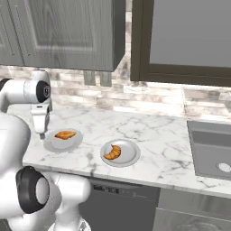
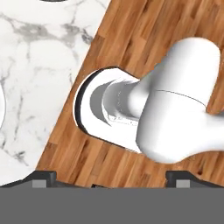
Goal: Place the pastries on the plates.
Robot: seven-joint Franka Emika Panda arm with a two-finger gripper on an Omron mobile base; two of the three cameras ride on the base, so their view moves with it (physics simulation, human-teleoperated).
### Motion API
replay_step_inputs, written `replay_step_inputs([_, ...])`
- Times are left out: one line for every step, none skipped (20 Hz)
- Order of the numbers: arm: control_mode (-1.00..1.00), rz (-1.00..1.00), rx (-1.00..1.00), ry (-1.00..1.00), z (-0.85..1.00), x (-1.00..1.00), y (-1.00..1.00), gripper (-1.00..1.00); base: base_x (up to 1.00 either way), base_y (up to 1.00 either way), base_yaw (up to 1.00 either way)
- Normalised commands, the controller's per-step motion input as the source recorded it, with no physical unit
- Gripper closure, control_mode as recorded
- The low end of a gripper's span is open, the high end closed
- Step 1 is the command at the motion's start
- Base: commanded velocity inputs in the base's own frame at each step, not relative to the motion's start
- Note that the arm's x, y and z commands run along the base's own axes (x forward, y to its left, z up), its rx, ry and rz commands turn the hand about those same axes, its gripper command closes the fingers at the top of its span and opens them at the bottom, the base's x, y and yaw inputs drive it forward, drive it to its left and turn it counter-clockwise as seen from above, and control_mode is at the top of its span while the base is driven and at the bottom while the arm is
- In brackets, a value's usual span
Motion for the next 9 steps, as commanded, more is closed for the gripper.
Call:
replay_step_inputs([-1.0,-0.02,0.0,0.04,1.0,-1.0,-0.37,-1.0,0.0,0.0,0.0])
replay_step_inputs([-1.0,-0.02,0.0,0.04,1.0,-1.0,-0.35,-1.0,0.0,0.0,0.0])
replay_step_inputs([-1.0,-0.02,0.0,0.01,1.0,-1.0,-0.31,-1.0,0.0,0.0,0.0])
replay_step_inputs([-1.0,-0.02,0.0,0.0,1.0,-1.0,-0.31,-1.0,0.0,0.0,0.0])
replay_step_inputs([-1.0,-0.03,0.0,0.0,1.0,-1.0,-0.34,-1.0,0.0,0.0,0.0])
replay_step_inputs([-1.0,-0.03,0.0,0.0,1.0,-1.0,-0.27,-1.0,0.0,0.0,0.0])
replay_step_inputs([-1.0,-0.03,0.0,0.0,1.0,-1.0,-0.27,-1.0,0.0,0.0,0.0])
replay_step_inputs([-1.0,-0.03,0.0,0.0,1.0,-1.0,-0.21,-1.0,0.0,0.0,0.0])
replay_step_inputs([-1.0,-0.03,0.0,0.0,1.0,-0.98,-0.17,-1.0,0.0,0.0,0.0])
